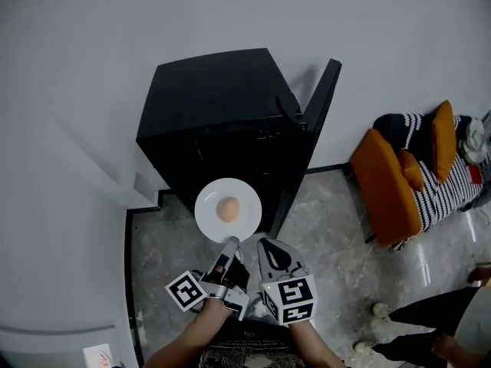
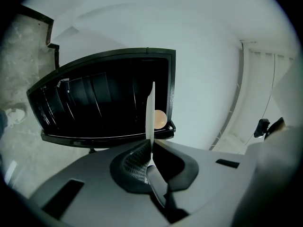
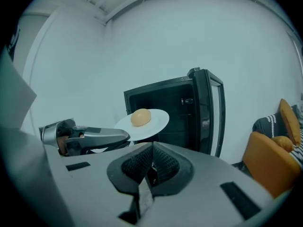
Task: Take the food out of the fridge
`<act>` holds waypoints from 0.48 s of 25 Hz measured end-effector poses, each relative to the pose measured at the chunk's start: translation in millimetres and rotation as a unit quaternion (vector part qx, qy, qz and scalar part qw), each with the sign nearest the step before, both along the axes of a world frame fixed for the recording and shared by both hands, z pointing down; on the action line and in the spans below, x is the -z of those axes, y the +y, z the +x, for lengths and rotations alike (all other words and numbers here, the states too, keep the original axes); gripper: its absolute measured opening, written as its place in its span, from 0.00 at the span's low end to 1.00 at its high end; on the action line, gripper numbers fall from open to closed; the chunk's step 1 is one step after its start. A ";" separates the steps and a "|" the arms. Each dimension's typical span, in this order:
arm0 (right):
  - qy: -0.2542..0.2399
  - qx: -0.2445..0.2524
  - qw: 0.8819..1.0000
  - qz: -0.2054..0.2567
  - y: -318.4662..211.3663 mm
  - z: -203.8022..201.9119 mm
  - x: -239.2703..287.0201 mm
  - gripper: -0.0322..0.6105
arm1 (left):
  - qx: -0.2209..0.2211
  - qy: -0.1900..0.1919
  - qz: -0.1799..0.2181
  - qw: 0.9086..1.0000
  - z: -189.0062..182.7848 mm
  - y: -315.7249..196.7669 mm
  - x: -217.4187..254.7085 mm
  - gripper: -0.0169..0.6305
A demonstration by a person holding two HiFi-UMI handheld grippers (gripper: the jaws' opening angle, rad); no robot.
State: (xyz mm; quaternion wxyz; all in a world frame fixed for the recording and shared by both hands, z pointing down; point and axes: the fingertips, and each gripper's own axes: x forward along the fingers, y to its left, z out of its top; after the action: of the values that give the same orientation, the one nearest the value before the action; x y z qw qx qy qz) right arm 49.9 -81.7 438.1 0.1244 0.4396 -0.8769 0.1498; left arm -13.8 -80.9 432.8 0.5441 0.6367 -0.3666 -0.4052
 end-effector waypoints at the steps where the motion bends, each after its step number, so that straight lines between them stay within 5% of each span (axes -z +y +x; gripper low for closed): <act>1: -0.001 -0.001 1.000 0.001 2.8 0.5 0.2 0.08 | 0.002 -0.001 -0.001 1.000 -0.8 3.3 0.2 0.06; 12: 0.004 0.005 1.000 0.003 25.6 5.5 0.3 0.08 | 0.013 -0.003 -0.001 1.000 5.5 26.2 3.2 0.06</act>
State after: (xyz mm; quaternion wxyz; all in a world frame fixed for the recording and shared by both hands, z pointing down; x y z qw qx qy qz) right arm 55.4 -56.2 437.8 0.1270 0.4361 -0.8790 0.1451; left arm -8.4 -54.6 429.6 0.5382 0.6330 -0.3765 -0.4098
